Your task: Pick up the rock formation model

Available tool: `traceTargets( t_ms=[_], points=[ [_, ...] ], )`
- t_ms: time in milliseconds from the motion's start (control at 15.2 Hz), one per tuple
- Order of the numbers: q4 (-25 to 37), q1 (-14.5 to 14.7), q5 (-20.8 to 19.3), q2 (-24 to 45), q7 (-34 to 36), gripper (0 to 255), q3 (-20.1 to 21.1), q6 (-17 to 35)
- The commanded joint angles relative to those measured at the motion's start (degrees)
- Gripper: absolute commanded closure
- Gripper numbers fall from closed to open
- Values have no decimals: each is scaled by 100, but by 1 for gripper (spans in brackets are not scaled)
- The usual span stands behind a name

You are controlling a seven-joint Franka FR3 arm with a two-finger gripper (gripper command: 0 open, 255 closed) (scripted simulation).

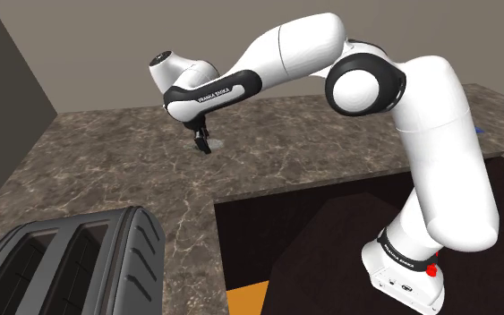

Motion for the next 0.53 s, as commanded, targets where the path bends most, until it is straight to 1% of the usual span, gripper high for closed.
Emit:
traceTargets(
  t_ms=[0,66,462],
  points=[
    [6,4,-5,31,10,0,-2,26],
    [0,5,-5,29,12,255,-1,30],
    [-2,4,-5,28,12,255,-2,31]
  ],
)
